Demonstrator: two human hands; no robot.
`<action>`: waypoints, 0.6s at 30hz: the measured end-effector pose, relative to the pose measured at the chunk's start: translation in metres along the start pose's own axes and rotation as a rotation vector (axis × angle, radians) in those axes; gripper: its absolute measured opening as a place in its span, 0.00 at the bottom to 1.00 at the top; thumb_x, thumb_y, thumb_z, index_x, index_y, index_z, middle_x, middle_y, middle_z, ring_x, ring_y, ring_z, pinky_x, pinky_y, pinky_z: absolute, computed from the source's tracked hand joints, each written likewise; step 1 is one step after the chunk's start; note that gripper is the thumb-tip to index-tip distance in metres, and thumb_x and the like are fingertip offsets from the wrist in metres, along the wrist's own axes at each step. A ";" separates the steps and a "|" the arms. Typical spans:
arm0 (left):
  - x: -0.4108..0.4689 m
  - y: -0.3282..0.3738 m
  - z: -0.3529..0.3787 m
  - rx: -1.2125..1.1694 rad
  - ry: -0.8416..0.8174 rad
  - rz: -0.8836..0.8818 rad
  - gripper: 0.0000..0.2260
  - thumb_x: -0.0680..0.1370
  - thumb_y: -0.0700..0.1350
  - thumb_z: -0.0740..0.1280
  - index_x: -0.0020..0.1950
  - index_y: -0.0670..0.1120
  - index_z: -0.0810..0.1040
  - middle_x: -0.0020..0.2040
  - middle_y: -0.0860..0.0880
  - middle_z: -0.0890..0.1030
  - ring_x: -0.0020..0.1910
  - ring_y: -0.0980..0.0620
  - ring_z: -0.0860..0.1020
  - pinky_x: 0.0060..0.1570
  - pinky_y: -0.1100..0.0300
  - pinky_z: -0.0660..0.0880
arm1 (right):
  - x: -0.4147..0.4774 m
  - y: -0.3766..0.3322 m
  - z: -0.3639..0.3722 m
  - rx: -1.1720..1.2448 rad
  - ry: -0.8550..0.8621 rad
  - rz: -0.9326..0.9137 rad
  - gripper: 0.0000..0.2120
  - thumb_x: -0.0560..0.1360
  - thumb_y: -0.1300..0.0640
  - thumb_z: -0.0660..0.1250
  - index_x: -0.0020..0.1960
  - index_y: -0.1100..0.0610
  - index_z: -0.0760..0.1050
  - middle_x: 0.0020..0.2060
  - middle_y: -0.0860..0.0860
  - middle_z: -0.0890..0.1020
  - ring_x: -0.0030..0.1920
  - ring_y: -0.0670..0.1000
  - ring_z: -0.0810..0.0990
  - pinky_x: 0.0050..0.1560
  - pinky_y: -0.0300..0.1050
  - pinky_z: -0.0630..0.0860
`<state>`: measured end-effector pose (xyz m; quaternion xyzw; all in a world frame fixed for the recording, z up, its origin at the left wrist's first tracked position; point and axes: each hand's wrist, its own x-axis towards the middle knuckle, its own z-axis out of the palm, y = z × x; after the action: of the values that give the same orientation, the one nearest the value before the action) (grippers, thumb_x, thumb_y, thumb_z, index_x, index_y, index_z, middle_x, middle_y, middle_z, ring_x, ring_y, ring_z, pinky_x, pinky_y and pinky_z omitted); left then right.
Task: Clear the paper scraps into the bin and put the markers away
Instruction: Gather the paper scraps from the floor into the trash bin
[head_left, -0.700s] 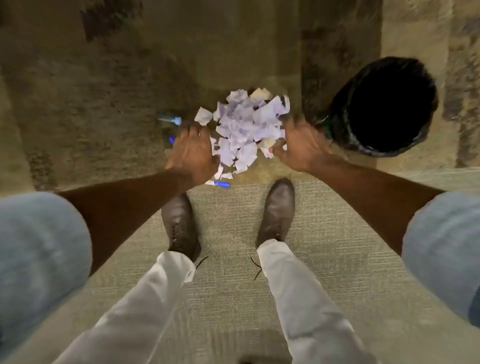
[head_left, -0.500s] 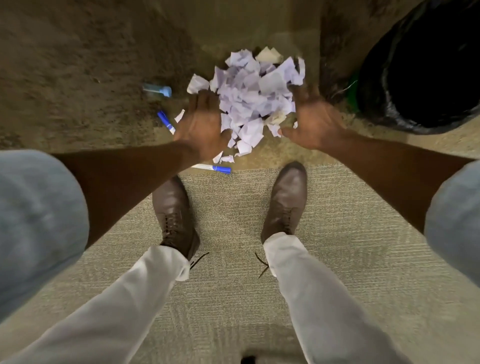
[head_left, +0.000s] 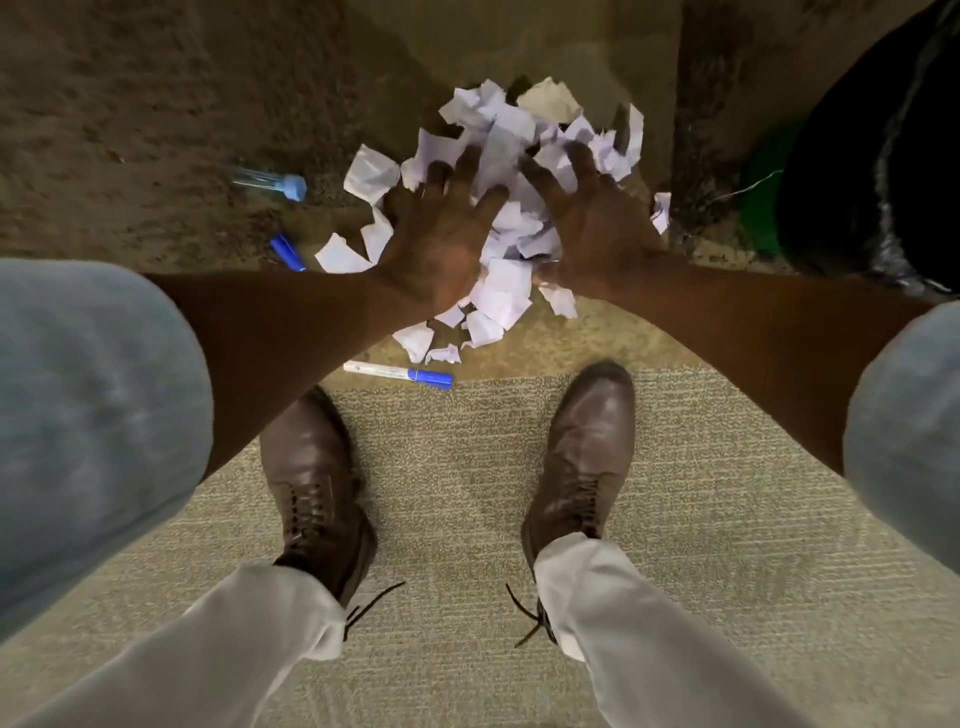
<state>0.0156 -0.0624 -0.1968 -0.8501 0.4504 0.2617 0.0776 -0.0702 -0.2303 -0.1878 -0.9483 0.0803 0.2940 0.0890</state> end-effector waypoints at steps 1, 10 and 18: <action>-0.001 -0.001 0.000 0.002 -0.004 -0.002 0.34 0.78 0.50 0.72 0.81 0.49 0.61 0.84 0.38 0.56 0.78 0.33 0.63 0.66 0.36 0.72 | 0.000 -0.001 0.001 -0.013 0.001 -0.004 0.51 0.75 0.37 0.74 0.86 0.47 0.47 0.83 0.66 0.53 0.70 0.72 0.75 0.67 0.64 0.78; -0.014 -0.026 -0.011 -0.141 0.066 0.086 0.14 0.78 0.38 0.66 0.63 0.41 0.79 0.64 0.38 0.76 0.66 0.37 0.73 0.67 0.44 0.70 | -0.002 -0.007 0.010 -0.030 0.040 0.014 0.27 0.80 0.55 0.72 0.77 0.50 0.69 0.68 0.63 0.71 0.60 0.68 0.80 0.54 0.60 0.82; -0.039 -0.025 -0.031 -0.371 0.145 0.021 0.10 0.71 0.32 0.72 0.51 0.36 0.81 0.50 0.35 0.80 0.53 0.33 0.77 0.56 0.44 0.72 | -0.014 -0.012 0.002 0.213 0.138 0.192 0.17 0.79 0.58 0.72 0.67 0.54 0.82 0.61 0.60 0.80 0.56 0.64 0.84 0.56 0.52 0.81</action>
<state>0.0293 -0.0312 -0.1528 -0.8616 0.4078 0.2790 -0.1157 -0.0808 -0.2163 -0.1800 -0.9393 0.2073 0.2252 0.1548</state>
